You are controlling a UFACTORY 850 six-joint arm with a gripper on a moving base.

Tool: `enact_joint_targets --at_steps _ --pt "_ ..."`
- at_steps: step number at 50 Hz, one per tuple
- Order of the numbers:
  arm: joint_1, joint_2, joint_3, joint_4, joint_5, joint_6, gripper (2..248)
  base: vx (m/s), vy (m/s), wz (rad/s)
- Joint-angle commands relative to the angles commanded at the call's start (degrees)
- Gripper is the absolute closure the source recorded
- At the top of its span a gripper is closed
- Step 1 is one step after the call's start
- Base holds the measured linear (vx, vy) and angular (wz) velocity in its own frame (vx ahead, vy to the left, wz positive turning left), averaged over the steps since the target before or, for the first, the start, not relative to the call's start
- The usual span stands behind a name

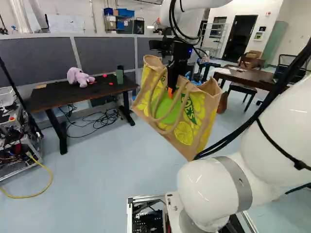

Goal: Pick up the bag on the ground and place it on the table

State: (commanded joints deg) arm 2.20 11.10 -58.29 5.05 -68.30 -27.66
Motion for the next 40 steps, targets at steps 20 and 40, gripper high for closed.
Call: enact_joint_targets --at_steps 20,40 --pt "0.0 0.0 0.0 0.0 0.0 0.0 229 0.133 0.032 0.143" --pt "0.0 0.0 0.0 0.0 0.0 0.0 229 0.145 0.035 0.156"
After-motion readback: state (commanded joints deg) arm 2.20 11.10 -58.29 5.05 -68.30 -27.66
